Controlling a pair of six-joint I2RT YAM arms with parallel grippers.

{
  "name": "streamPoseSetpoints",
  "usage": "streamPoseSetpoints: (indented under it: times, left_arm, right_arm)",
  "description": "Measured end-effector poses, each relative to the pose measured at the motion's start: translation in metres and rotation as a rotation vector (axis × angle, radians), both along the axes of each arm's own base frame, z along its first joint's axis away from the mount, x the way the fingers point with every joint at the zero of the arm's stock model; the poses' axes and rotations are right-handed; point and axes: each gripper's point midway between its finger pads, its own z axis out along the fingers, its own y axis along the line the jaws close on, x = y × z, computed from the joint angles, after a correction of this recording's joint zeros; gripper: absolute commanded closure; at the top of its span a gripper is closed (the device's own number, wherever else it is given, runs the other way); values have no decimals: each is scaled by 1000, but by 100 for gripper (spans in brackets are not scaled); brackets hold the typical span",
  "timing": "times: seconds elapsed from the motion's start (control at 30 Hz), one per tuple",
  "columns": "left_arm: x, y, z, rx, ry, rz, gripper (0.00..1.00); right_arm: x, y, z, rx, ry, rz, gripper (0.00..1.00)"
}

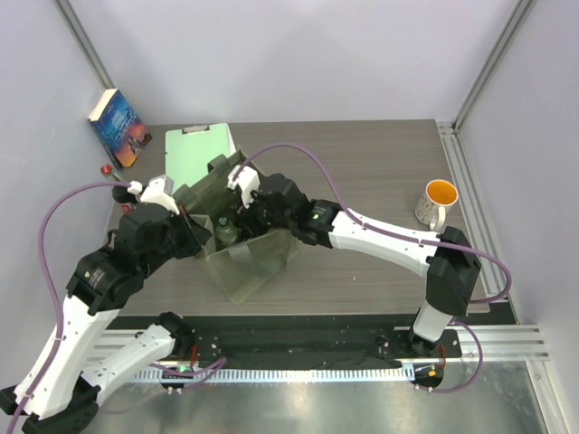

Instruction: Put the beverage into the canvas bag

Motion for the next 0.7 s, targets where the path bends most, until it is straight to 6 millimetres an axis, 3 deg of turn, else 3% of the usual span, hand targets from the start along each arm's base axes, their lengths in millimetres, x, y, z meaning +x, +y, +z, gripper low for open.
streamPoseSetpoints:
  times: [0.57, 0.7]
  left_arm:
    - [0, 0, 0, -3, -3, 0, 100]
    - [1, -1, -1, 0, 1, 0, 91]
  right_arm:
    - [5, 10, 24, 85, -24, -8, 52]
    - [8, 14, 51, 130, -40, -21, 50]
